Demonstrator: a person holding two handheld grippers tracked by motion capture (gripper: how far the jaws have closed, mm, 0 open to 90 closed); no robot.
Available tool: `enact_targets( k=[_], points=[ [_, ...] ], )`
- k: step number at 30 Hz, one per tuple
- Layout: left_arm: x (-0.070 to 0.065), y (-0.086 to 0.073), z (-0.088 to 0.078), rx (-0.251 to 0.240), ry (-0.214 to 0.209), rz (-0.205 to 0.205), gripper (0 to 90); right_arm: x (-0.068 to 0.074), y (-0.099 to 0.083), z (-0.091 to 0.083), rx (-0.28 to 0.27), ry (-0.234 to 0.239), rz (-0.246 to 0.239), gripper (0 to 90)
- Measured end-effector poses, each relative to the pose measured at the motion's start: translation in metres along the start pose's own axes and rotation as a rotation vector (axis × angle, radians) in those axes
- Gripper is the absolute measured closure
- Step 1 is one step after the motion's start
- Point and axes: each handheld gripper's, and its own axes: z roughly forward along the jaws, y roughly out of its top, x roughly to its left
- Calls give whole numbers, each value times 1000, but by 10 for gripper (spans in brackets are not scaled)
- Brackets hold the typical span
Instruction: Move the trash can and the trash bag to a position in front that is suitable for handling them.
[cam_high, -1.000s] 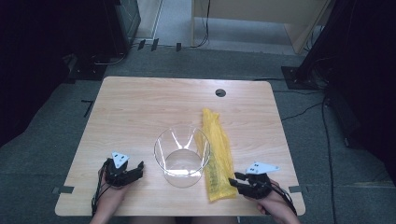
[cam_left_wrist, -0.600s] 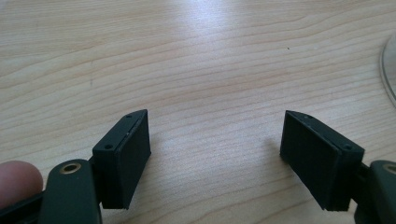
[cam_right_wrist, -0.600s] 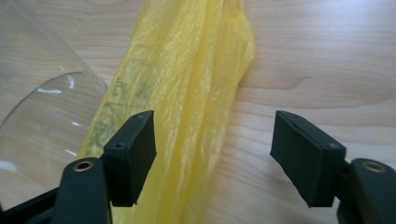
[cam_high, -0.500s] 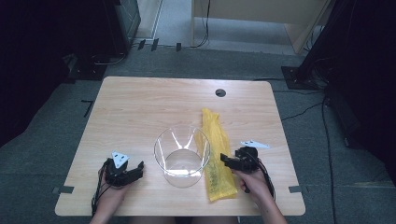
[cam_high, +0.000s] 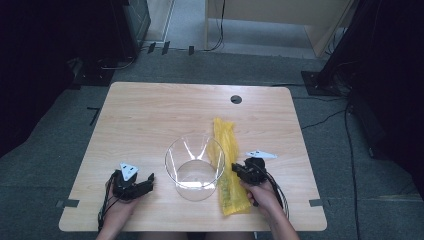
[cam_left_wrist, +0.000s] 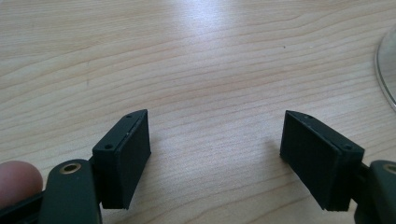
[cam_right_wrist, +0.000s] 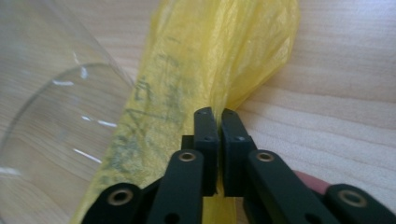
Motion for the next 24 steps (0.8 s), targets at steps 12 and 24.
enact_targets(
  k=[12,24],
  points=[
    [0,0,0,2,-1,2,238,8,15,-43,-284,-94,12,900],
    [0,0,0,4,-2,3,238,45,35,-84,-581,-190,-26,894]
  ],
)
